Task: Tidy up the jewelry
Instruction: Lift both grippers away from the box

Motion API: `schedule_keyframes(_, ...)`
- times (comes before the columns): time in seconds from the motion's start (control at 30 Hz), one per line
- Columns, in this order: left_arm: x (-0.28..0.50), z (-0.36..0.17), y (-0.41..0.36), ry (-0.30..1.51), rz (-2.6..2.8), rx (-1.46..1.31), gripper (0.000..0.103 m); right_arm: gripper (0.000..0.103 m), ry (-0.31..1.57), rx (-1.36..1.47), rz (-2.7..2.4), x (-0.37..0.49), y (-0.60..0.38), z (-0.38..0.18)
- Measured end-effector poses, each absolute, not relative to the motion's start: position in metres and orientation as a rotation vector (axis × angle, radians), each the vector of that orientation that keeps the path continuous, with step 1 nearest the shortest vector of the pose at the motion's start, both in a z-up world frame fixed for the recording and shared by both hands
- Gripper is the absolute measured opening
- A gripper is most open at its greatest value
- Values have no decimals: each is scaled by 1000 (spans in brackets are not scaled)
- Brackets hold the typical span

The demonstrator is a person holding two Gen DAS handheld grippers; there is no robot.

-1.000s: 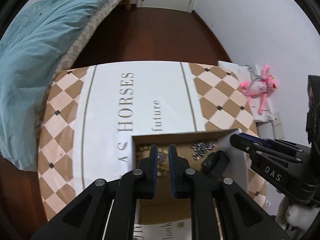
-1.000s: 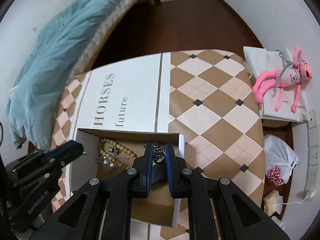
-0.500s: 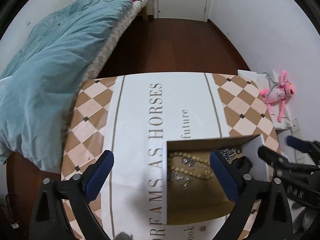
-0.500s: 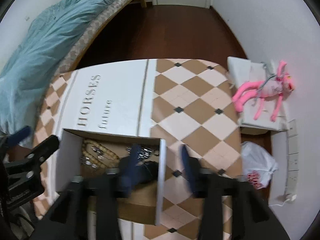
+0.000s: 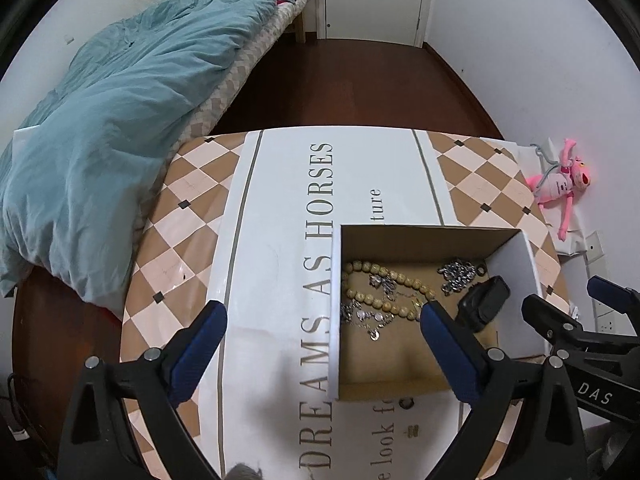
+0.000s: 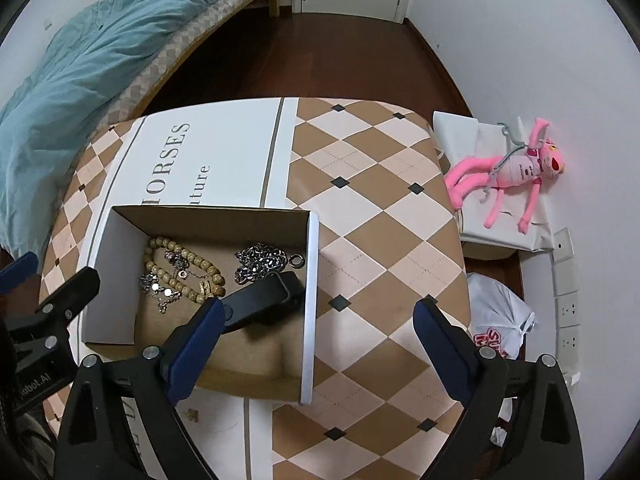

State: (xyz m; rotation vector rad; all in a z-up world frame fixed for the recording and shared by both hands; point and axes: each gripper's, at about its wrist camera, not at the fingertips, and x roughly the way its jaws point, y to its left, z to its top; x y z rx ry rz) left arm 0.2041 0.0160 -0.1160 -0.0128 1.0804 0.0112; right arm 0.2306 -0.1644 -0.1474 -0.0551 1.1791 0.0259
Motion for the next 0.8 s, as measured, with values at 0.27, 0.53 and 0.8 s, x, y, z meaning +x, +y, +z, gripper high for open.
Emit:
schedule_keyframes(0.27, 177, -90, 13, 1007, 11, -21, 99, 101, 1078, -82, -24, 201, -165, -120)
schedule_keyframes(0.53, 157, -56, 12, 927, 2, -30, 99, 102, 985, -53, -40, 175, -171, -79)
schedule_keyframes(0.8, 140, -74, 28, 945, 58, -11, 99, 102, 1011, -21, 4, 151, -170, -86)
